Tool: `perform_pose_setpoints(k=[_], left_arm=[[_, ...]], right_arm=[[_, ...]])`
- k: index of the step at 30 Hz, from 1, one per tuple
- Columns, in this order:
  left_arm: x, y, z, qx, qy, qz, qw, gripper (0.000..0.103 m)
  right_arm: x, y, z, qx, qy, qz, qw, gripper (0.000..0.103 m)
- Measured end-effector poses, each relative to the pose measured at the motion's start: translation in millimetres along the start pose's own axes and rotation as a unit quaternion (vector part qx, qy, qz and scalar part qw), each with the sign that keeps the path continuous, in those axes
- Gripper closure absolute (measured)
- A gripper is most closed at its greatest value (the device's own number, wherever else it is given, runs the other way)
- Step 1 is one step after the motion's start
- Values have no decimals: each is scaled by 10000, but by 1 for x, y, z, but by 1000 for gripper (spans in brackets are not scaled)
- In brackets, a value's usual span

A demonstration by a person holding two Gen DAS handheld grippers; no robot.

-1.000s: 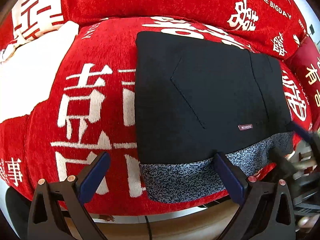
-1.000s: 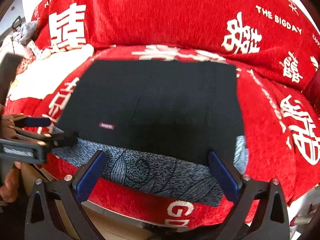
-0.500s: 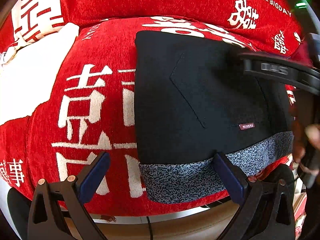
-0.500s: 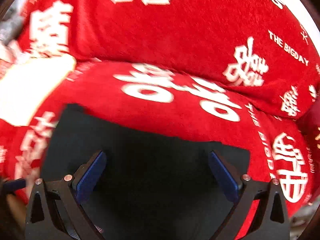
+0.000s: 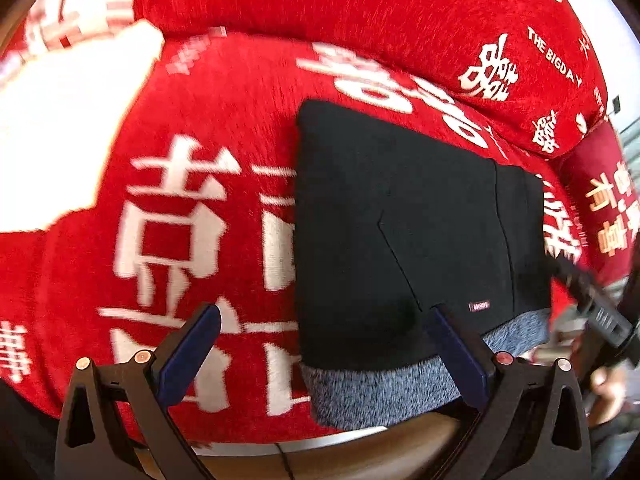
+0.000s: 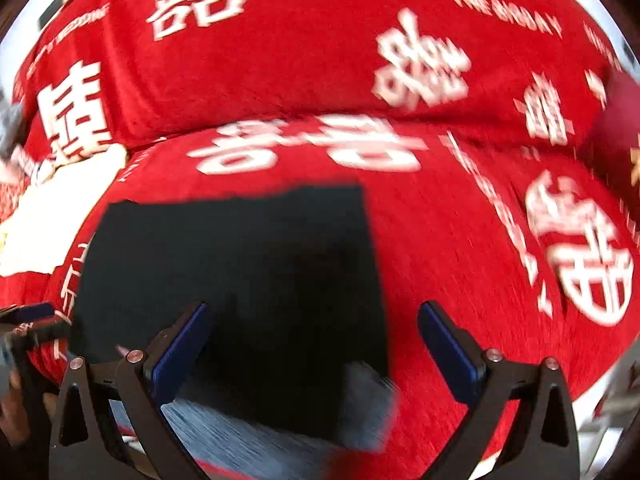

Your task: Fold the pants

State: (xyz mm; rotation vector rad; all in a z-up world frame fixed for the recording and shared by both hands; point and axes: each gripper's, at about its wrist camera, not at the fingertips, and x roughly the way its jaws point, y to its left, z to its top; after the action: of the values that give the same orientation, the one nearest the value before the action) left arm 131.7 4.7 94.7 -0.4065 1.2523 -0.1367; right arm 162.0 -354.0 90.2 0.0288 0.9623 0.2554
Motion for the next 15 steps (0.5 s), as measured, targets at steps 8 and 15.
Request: perform_pose_setpoints(k=[8,15], left_arm=[[35,-15,15,1,501,-478,9976,0],[48,-30,30,274,480,-424,9976,0]], right_arm=[[32,-32,-8,496,298,1224,9908,0],[67,-33,6,576,441,2159,9737,0]])
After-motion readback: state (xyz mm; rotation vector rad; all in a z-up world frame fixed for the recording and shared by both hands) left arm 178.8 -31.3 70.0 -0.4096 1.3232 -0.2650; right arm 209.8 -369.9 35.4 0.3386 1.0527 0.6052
